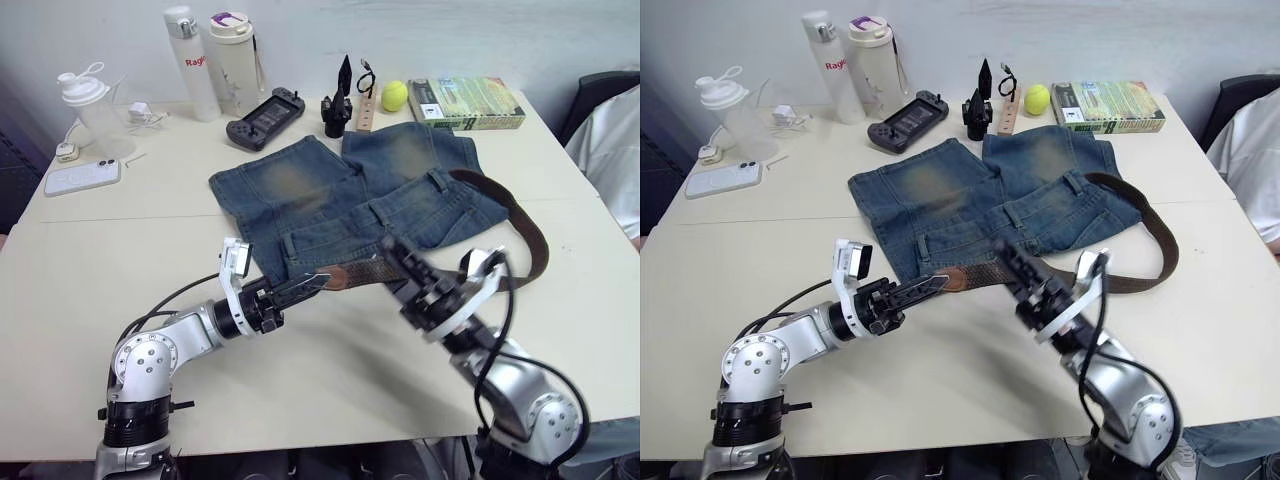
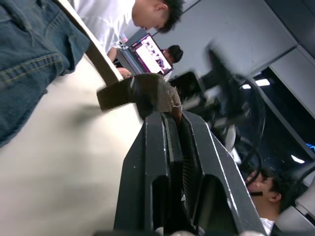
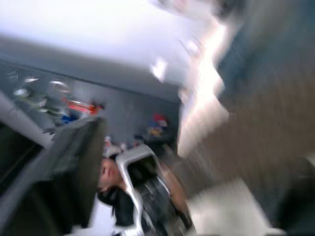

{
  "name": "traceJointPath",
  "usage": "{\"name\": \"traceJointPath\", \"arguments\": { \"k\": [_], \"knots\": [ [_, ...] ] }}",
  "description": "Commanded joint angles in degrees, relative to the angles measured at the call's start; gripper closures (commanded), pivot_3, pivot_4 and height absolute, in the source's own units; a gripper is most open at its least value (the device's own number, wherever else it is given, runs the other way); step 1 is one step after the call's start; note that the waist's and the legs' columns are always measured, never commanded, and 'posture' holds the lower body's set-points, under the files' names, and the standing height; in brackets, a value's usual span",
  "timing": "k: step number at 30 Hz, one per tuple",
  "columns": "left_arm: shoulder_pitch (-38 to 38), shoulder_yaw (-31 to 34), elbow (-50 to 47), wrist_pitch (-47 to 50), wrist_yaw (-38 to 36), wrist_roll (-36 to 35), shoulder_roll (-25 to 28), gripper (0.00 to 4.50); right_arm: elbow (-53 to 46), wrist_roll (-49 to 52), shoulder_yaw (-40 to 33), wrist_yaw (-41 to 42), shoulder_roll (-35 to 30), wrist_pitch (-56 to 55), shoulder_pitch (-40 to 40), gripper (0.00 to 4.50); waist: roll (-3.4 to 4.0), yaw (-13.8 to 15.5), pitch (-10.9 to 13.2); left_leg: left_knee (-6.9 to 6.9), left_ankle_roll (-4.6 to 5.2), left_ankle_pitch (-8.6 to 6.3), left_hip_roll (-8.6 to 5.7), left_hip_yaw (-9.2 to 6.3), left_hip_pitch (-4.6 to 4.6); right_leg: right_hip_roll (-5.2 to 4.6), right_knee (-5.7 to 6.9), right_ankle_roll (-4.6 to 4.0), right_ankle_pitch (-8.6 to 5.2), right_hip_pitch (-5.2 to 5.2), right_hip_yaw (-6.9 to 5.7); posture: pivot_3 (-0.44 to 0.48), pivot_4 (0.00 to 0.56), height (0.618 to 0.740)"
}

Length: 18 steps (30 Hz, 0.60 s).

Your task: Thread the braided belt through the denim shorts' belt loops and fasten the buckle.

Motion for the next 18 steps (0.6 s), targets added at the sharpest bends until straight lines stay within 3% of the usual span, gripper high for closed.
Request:
{"name": "traceJointPath", "arguments": {
  "k": [1,2,6,18],
  "knots": [
    [-0.8,0.6,-1.1,-1.0,0.3,-1.9,0.0,4.5,-3.1,3.9,3.5,0.5,-3.5,-4.7,0.5,2.07,-0.04,0.0,0.0,0.04,0.02,0.0,-0.01,0.0,0.01,0.04,-0.01,0.02,0.01,0.01,0.15,0.0,0.15,0.72],
    [-0.9,0.6,-1.0,-1.2,0.4,-1.9,0.0,4.5,-3.2,4.4,4.5,0.7,-4.6,-5.7,0.9,2.69,-0.04,0.0,0.0,0.06,0.03,-0.01,0.0,0.0,0.02,0.08,-0.05,0.03,0.01,0.02,0.28,0.0,0.15,0.72],
    [-1.0,0.4,-1.2,-1.5,0.7,-2.3,0.0,4.5,-3.6,5.1,7.1,1.2,-7.5,-9.8,1.6,4.47,-0.04,0.1,0.0,0.0,-0.01,-0.02,0.11,-0.01,0.01,0.19,-0.09,0.03,0.01,-0.02,0.32,0.0,0.15,0.72],
    [-0.2,-0.1,-1.3,-2.0,0.4,-2.4,0.3,4.5,-4.8,5.7,10.3,3.8,-12.7,-17.5,2.6,4.47,-0.05,0.1,0.0,0.02,0.01,-0.03,0.11,0.01,-0.01,0.15,-0.13,0.03,0.01,-0.02,0.34,0.0,0.15,0.72]
  ]
}}
